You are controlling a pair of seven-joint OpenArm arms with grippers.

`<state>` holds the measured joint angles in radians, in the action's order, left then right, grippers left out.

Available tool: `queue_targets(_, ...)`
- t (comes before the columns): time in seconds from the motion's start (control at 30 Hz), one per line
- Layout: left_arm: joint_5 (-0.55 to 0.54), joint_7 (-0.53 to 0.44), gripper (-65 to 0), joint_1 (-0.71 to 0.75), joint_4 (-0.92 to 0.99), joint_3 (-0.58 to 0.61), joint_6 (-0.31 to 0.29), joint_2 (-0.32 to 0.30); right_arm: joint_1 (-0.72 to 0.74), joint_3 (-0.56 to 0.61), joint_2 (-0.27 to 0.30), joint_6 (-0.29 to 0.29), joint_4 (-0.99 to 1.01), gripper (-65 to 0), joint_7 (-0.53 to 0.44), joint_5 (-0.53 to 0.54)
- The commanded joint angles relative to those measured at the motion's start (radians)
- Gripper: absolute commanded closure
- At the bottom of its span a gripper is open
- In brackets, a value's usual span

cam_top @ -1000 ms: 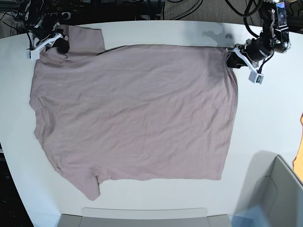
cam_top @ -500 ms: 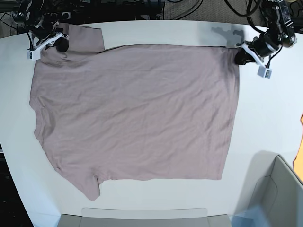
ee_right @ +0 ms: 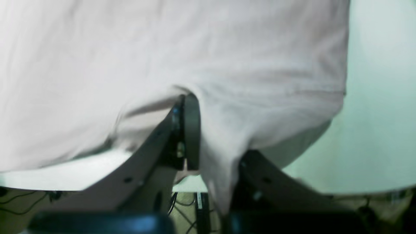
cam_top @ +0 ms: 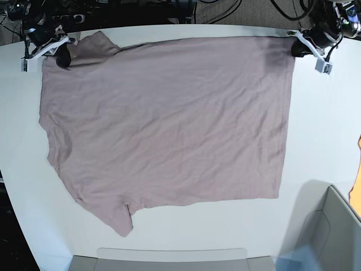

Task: Fold the T-shirt properly
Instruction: 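Lift the shoulder edge with both grippers and fold it over the body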

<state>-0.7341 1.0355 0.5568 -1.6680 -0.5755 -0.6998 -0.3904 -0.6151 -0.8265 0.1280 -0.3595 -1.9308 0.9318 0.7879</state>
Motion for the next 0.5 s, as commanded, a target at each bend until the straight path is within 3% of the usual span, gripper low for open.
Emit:
queue_targets(0.0, -0.008, -0.013, 0.0, -0.005, -0.033, -0.027, 0.002, -0.011, 0.002, -0.007, 0.014, -0.003, -0.014, 0.0, -0.020, 0.011)
queue_targets(0.2, -0.009, 0.101, 0.0, -0.116, -0.041, -0.041, 0.002, 0.003, 0.065, -0.004, 0.025, -0.003, -0.017, 0.0, -0.020, 0.006)
queue_targets(0.33, -0.009, 0.116, 0.0, -0.151, -0.041, -0.042, 0.002, 0.008, 0.111, -0.007, 0.031, -0.002, -0.015, 0.0, -0.020, 0.000)
queue_targets(0.47, -0.006, 0.119, 0.0, -0.222, -0.037, -0.039, 0.002, 0.011, 0.179, 0.017, 0.054, -0.002, -0.012, 0.0, -0.020, -0.081)
